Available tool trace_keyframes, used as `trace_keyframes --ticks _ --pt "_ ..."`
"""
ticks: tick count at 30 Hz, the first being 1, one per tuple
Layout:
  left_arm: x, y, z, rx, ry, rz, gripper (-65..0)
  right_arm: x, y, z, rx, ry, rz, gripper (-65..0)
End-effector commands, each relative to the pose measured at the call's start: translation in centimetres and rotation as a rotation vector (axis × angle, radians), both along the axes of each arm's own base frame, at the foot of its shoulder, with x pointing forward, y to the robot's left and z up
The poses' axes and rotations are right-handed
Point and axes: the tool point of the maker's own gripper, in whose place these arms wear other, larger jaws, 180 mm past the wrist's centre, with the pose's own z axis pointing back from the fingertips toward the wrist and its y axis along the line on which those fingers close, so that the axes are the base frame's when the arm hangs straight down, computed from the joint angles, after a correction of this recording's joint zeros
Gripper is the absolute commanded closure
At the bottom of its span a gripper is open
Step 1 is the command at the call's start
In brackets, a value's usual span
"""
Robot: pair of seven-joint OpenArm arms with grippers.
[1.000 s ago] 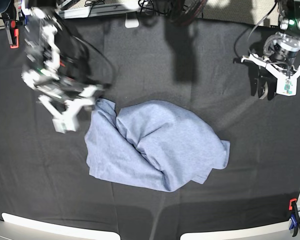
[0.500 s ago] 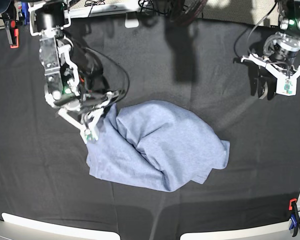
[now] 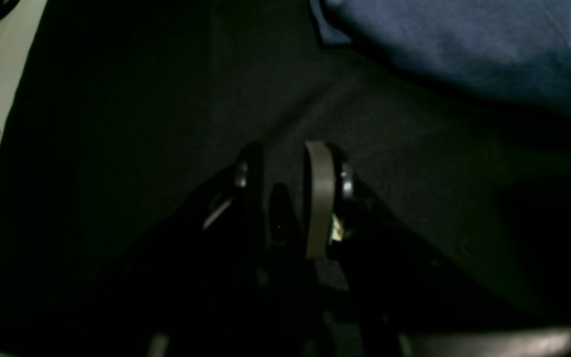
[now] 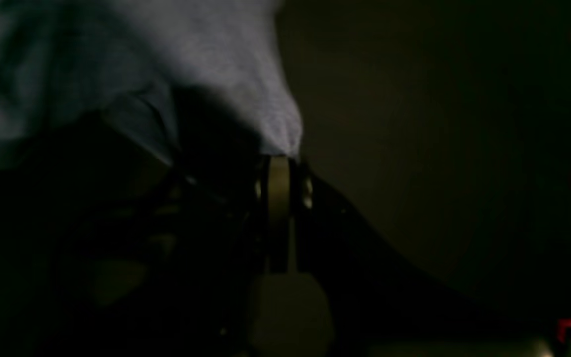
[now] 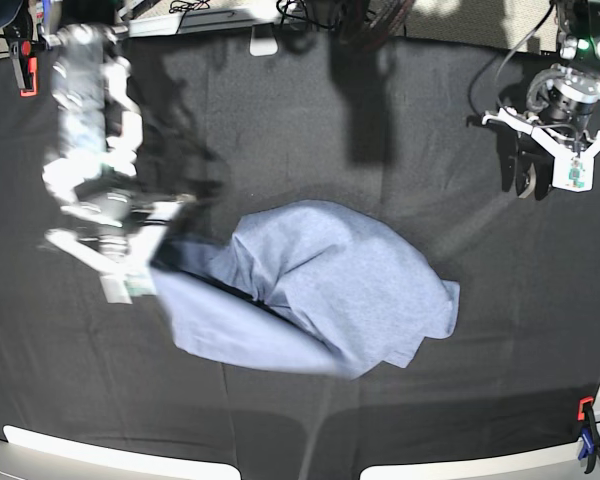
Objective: Layout the t-shirt on the table in an organized manner, then fold the t-shirt properly
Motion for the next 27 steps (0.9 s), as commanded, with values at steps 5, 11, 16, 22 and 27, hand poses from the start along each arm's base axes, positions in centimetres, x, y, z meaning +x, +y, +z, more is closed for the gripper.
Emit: trace_keyframes --ticks 5,11,16,22,27 --pt "0.4 0.1 1.2 0.005 -0.043 -0.008 -13.2 -1.8 -7.4 5.1 -0.149 -0.110 -0.126 0.0" --pt "0.4 -0.1 1.1 0.003 -0.041 -0.018 -13.2 -4.7 -13.5 7.1 -0.187 -0.108 -0.226 0.0" --pt "-0.4 -4.2 1.5 -0.118 -0.037 -0.218 -13.2 -5.7 -15.3 7.7 -0.173 -0.111 -0.268 0.0" --pt "-0.8 -6.9 3.0 -0.334 -0.062 -0.281 -18.4 -6.0 -13.1 5.9 -0.021 -0.080 -0.217 -14.9" --pt "-0.9 -11.1 2.5 -0.443 -0.019 -0.333 -19.2 -6.0 -12.4 5.4 0.021 -0.086 -0.217 -27.7"
